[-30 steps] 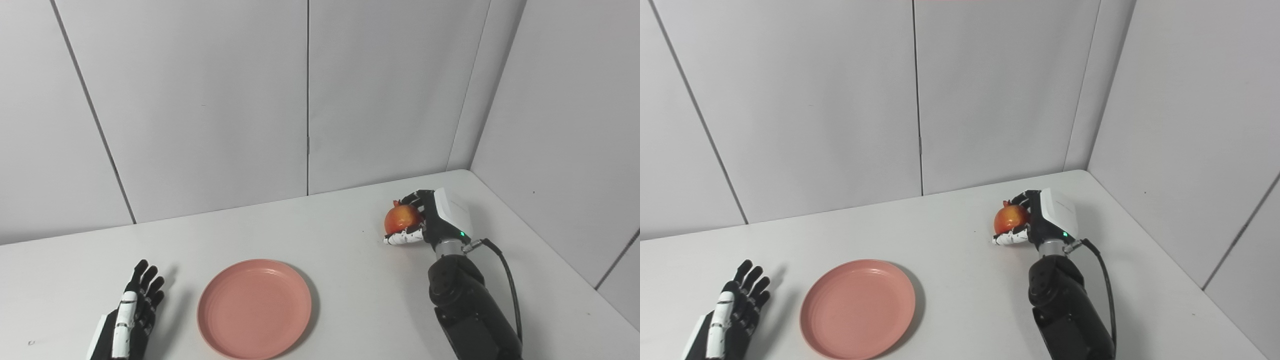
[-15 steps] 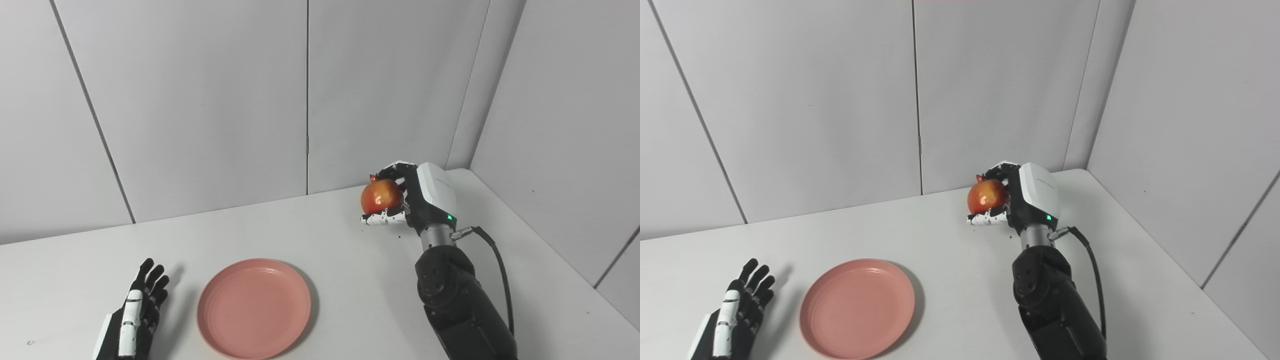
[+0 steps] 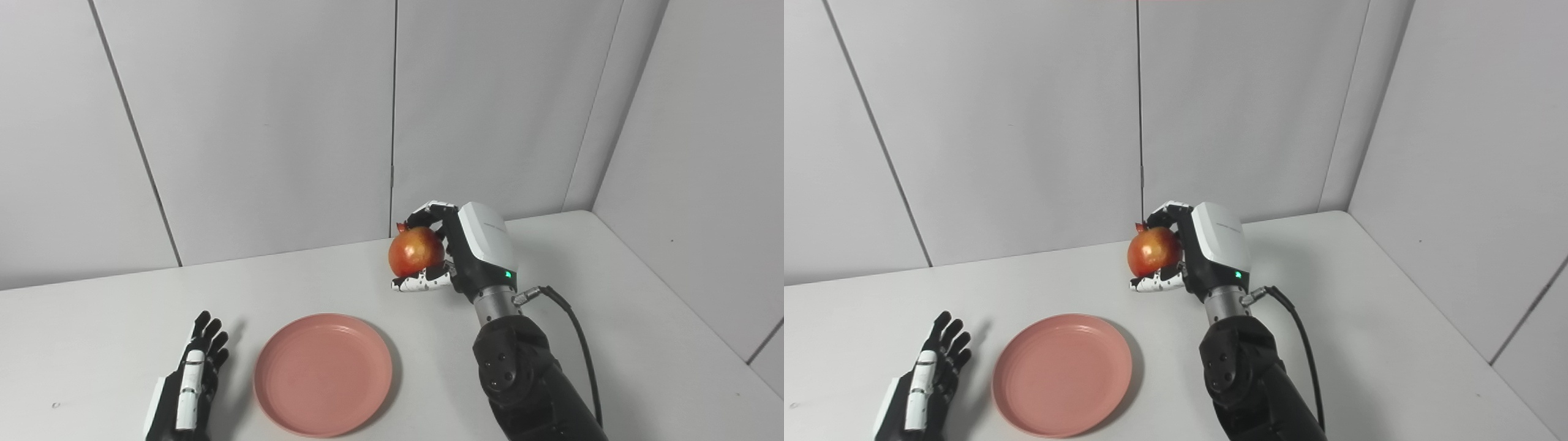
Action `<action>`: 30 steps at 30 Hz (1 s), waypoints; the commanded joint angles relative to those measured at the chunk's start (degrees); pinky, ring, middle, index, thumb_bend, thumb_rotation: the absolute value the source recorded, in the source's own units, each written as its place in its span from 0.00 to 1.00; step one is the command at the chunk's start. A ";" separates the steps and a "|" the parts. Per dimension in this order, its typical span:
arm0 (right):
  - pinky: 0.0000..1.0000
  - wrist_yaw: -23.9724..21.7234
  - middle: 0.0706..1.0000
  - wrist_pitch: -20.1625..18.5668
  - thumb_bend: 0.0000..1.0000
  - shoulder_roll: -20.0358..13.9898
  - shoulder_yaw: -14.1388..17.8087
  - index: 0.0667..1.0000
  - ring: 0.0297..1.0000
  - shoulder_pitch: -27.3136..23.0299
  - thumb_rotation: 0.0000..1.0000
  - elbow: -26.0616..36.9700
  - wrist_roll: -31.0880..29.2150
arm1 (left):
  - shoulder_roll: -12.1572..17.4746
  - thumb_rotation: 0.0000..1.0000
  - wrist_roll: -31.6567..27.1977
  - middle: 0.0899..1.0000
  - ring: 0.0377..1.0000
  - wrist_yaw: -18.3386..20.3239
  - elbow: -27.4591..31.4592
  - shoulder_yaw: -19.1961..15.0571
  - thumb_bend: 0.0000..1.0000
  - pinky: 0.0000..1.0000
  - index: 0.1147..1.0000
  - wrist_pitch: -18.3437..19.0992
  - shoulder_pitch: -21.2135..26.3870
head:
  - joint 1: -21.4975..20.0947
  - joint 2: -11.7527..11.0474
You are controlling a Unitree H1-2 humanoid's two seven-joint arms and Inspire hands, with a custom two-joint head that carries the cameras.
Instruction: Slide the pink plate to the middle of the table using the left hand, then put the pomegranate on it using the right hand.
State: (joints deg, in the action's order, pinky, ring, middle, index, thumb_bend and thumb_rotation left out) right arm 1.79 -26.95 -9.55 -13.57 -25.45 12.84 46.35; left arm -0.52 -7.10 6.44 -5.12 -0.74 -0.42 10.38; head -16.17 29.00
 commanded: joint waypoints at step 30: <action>0.31 -5.25 0.41 8.86 0.53 4.15 -8.89 0.48 0.39 3.57 0.00 0.86 -0.47 | -5.01 1.00 9.51 0.99 0.98 -6.57 4.78 5.54 0.40 1.00 0.99 0.87 -1.69 | 12.65 3.74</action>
State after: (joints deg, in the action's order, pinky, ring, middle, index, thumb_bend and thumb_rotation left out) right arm -3.83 -21.44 -5.71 -22.49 -20.56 12.61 46.01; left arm -4.81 1.64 0.02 -2.32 4.25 0.12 8.10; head -3.61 32.69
